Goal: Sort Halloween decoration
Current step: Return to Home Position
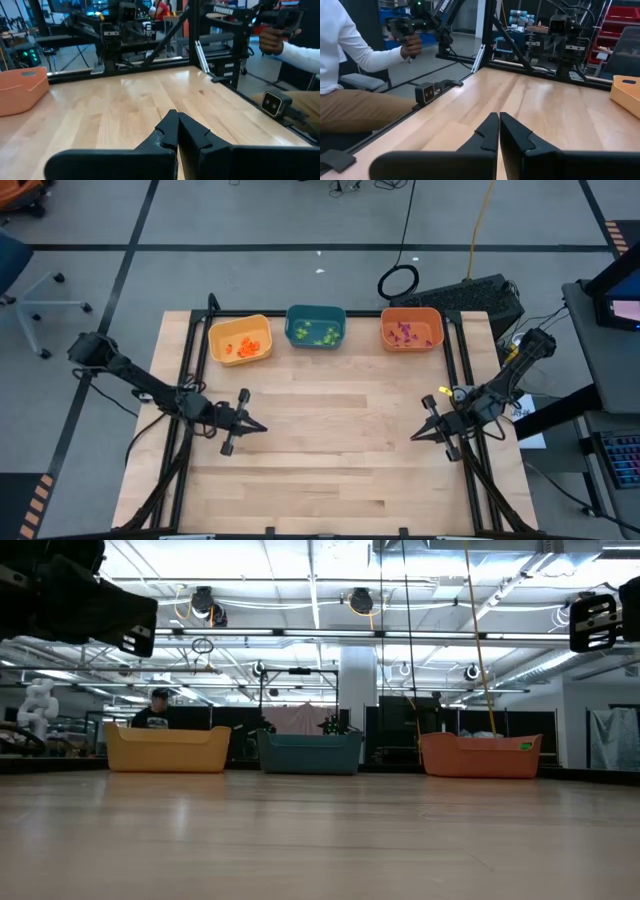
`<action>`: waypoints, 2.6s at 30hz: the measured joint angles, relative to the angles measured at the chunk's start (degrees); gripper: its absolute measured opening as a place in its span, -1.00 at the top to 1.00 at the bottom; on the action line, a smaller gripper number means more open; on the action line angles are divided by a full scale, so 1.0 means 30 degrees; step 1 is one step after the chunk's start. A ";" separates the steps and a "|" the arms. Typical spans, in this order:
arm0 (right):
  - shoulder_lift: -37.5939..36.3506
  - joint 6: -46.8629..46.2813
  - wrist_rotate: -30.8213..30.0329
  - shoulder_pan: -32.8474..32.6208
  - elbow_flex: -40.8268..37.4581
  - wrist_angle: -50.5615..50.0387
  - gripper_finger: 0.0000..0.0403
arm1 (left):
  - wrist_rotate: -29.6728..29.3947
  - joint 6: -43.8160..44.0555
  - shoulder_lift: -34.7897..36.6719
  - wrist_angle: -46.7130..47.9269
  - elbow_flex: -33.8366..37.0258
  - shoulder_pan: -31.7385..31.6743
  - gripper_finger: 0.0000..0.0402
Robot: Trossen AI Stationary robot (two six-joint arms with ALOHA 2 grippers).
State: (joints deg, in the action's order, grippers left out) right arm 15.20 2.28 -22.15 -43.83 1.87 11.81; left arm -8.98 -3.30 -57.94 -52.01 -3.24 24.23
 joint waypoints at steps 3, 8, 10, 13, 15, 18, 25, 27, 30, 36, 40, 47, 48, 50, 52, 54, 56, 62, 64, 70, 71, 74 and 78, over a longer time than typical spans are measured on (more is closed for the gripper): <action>-0.1001 0.0258 -0.0002 0.0000 -0.0007 -0.0897 1.00 | -0.0006 0.0000 0.1084 0.0115 0.0601 0.0000 0.96; -0.2817 0.1272 0.0000 0.0000 -0.0022 -0.1875 1.00 | -0.0019 -0.0069 0.2414 0.0444 0.0954 0.0000 0.96; -0.3571 0.1632 0.0000 0.0000 -0.0022 -0.2286 1.00 | -0.0019 -0.0196 0.2912 0.1298 0.0954 0.0000 0.96; -0.4713 0.2270 0.0565 0.0051 -0.0036 -0.2655 1.00 | -0.0019 -0.0508 0.3604 0.2275 0.0961 -0.0062 0.96; -0.5064 0.2726 0.1293 0.0269 -0.0036 -0.2719 1.00 | -0.0026 -0.0662 0.4074 0.2731 0.0961 -0.0188 0.96; -0.5020 0.3017 0.1993 0.0810 -0.0036 -0.2695 1.00 | 0.0055 -0.1033 0.4784 0.3308 0.0961 -0.0584 0.96; -0.5020 0.3039 0.3514 0.2511 -0.0036 -0.2882 1.00 | 0.1473 -0.1042 0.6458 0.4981 0.0969 -0.2166 0.96; -0.5019 0.3078 0.3955 0.3062 -0.0036 -0.2921 1.00 | 0.1948 -0.1023 0.6807 0.5520 0.0969 -0.2662 0.96; -0.5017 0.3119 0.4610 0.3986 -0.0036 -0.3017 1.00 | 0.2755 -0.1018 0.7343 0.6077 0.0976 -0.3375 0.96; -0.5012 0.2841 0.6040 0.5734 -0.0044 -0.3258 1.00 | 0.4529 -0.1025 0.8081 0.7079 0.0976 -0.4876 0.96; -0.5012 0.2372 0.6517 0.6504 -0.0044 -0.3656 1.00 | 0.5001 -0.0875 0.8612 0.8180 0.0976 -0.5557 0.96; -0.5012 0.2489 0.6501 0.6878 -0.0044 -0.3746 1.00 | 0.4998 -0.0415 1.0077 1.0219 0.0983 -0.5748 0.96; -0.5012 0.2610 0.6482 0.6878 -0.0044 -0.3697 1.00 | 0.5001 -0.0281 1.0315 1.0512 0.0983 -0.5748 0.96; -0.5022 0.2905 0.6413 0.6878 -0.0044 -0.3574 1.00 | 0.4993 -0.0049 1.0787 1.1135 0.0983 -0.5741 0.96; -0.5027 0.3235 0.6129 0.6903 -0.0044 -0.3384 1.00 | 0.4992 -0.0018 1.1258 1.1735 0.0983 -0.5741 0.96; -0.5027 0.3513 0.5840 0.7195 -0.0044 -0.3329 1.00 | 0.4935 -0.0020 1.1716 1.2058 0.0990 -0.5741 0.96; -0.5027 0.3551 0.5951 0.7722 -0.0044 -0.3329 1.00 | 0.4806 -0.0020 1.2143 1.2332 0.0998 -0.5741 0.96; -0.5027 0.3379 0.7795 0.9633 -0.0051 -0.3444 1.00 | 0.4560 -0.0085 1.3178 1.2925 0.0998 -0.5741 0.96; -0.5027 0.3324 0.8258 1.0203 -0.0051 -0.3424 1.00 | 0.4461 -0.0093 1.3459 1.3314 0.0998 -0.5741 0.96; -0.5027 0.3145 0.8394 1.1342 -0.0058 -0.3438 1.00 | 0.4410 -0.0084 1.4416 1.4498 0.0998 -0.5741 0.96; -0.5027 0.3046 0.8400 1.1454 -0.0058 -0.3445 1.00 | 0.4367 -0.0152 1.4598 1.4679 0.0998 -0.5741 0.96; -0.5027 0.2894 0.8408 1.1611 -0.0058 -0.3541 1.00 | 0.4104 -0.0577 1.5221 1.5341 0.1002 -0.5741 0.96; -0.5021 0.2659 0.8371 1.1621 -0.0058 -0.3586 1.00 | 0.4050 -0.0694 1.6440 1.6311 0.1005 -0.5829 0.96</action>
State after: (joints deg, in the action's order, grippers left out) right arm 0.14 10.26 2.96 -8.97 1.69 1.05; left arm 3.17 -5.38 -8.62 -3.07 -0.23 6.74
